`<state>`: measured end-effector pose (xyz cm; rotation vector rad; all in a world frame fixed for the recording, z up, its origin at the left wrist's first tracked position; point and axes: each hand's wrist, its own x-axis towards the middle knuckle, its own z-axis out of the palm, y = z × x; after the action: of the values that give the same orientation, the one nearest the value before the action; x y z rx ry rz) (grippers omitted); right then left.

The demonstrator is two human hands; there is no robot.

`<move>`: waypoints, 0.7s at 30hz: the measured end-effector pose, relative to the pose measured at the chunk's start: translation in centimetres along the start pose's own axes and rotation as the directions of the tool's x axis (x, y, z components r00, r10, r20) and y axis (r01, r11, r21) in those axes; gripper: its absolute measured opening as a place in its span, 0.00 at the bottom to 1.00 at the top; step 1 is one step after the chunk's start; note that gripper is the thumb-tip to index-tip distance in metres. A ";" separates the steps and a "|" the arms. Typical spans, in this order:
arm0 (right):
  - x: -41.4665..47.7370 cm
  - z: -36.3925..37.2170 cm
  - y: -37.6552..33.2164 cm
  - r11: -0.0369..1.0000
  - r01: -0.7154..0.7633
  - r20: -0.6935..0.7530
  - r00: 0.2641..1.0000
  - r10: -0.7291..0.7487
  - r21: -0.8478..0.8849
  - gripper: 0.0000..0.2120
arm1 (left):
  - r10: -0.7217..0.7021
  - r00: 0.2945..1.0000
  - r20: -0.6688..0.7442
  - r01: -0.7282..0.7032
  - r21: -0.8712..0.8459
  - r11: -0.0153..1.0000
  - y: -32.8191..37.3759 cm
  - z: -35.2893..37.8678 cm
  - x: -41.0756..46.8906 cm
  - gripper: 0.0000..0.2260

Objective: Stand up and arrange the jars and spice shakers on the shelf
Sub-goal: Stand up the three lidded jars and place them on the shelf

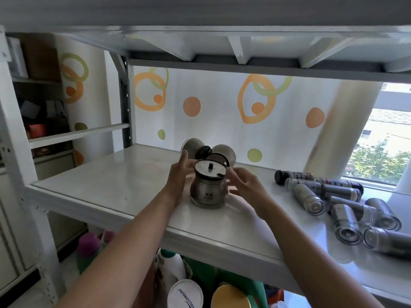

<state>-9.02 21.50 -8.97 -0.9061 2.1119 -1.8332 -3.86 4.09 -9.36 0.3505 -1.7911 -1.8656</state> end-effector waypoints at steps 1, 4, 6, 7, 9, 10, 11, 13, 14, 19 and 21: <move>0.3 -0.2 -0.1 0.996 -0.019 -0.052 0.998 0.023 0.086 0.16 | -0.017 1.000 0.001 0.017 -0.027 0.999 0.0 0.0 0.3 0.25; 2.1 -1.1 0.8 0.989 -0.006 -0.293 0.955 0.049 0.147 0.15 | -0.049 0.999 0.010 0.050 -0.073 0.996 0.1 0.1 1.3 0.26; 3.5 -1.6 2.0 1.000 -0.013 -0.398 0.917 0.010 -0.005 0.15 | -0.067 0.997 0.025 0.070 -0.091 0.993 0.1 0.3 2.2 0.26; 4.1 -1.8 2.4 0.998 -0.026 -0.423 0.906 -0.002 -0.061 0.17 | -0.074 0.997 0.031 0.077 -0.106 0.991 -0.1 0.4 2.7 0.26; 5.3 -1.8 3.0 0.993 -0.025 -0.422 0.906 -0.025 -0.113 0.21 | -0.082 0.996 0.042 0.086 -0.108 0.990 0.0 0.7 3.3 0.26; 5.9 -1.7 3.1 0.990 -0.016 -0.405 0.913 -0.043 -0.139 0.22 | -0.079 0.995 0.055 0.084 -0.092 0.992 -0.1 0.8 3.6 0.26; 6.4 -1.5 3.2 0.985 -0.007 -0.381 0.922 -0.060 -0.173 0.22 | -0.072 0.995 0.066 0.077 -0.072 0.994 -0.4 0.9 3.9 0.26; 7.5 -1.0 3.4 0.975 0.026 -0.330 0.939 -0.100 -0.221 0.21 | -0.052 0.995 0.082 0.055 -0.037 0.998 -0.8 1.0 4.5 0.27; 7.8 -0.8 3.4 0.973 0.040 -0.316 0.942 -0.113 -0.228 0.21 | -0.043 0.995 0.086 0.044 -0.018 0.999 -0.8 1.1 4.5 0.27; 8.8 -0.3 3.5 0.978 0.040 -0.233 0.968 -0.089 -0.205 0.28 | -0.008 0.993 0.117 0.001 0.060 0.998 -1.8 1.0 5.8 0.26; 8.9 -0.4 3.6 0.981 0.039 -0.167 0.983 -0.071 -0.188 0.34 | 0.010 0.992 0.123 -0.021 0.087 0.996 -2.2 1.0 6.2 0.26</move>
<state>-17.44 17.00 -10.19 -0.8820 2.4189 -1.8266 -9.91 1.56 -10.34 0.2579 -1.9570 -1.8364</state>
